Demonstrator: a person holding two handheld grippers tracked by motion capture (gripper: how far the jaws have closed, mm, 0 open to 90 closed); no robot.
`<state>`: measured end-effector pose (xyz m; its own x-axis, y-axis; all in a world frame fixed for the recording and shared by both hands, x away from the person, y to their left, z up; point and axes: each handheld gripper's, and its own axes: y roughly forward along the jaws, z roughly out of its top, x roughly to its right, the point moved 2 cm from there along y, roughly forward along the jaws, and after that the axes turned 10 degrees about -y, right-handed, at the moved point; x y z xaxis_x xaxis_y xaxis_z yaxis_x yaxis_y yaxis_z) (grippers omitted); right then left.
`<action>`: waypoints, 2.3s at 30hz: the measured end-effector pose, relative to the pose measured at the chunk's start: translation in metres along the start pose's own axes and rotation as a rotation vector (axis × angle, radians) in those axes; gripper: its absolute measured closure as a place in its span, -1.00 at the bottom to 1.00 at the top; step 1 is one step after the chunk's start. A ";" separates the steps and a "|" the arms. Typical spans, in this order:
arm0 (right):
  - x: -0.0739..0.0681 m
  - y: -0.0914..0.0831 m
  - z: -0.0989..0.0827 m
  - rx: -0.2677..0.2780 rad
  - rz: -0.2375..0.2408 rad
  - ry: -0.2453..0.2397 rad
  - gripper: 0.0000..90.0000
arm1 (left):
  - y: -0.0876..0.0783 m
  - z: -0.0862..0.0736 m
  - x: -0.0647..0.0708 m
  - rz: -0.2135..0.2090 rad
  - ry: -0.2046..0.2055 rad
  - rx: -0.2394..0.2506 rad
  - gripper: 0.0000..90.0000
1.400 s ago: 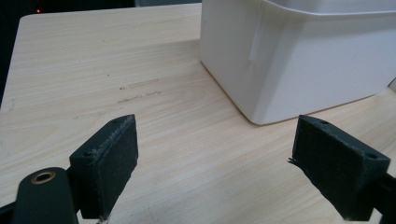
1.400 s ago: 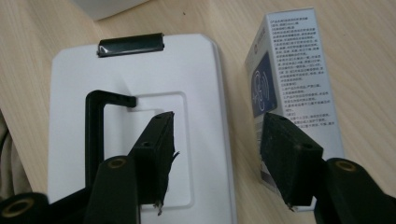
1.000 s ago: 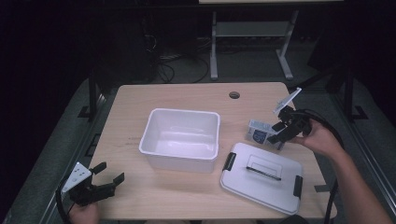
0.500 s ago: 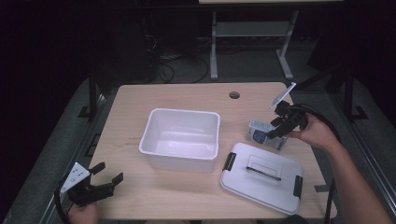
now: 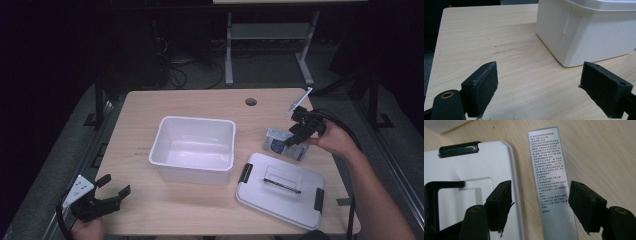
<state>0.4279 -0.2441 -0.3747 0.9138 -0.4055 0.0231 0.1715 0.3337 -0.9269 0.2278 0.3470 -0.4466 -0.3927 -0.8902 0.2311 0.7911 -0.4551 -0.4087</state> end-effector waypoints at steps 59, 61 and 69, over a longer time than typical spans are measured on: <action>0.014 0.027 0.001 -0.119 0.000 -0.045 0.22 | -0.003 0.000 -0.004 -0.008 -0.024 0.018 -0.70; 0.013 0.027 0.001 -0.121 0.001 -0.050 0.22 | -0.004 0.000 -0.004 -0.007 -0.023 0.018 -0.70; 0.010 0.025 0.001 -0.127 0.008 -0.057 0.23 | -0.004 0.000 -0.004 -0.009 -0.025 0.018 -0.70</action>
<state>0.4421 -0.2387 -0.3971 0.9351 -0.3528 0.0337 0.1197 0.2251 -0.9670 0.2266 0.3519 -0.4458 -0.3881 -0.8853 0.2562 0.7964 -0.4621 -0.3903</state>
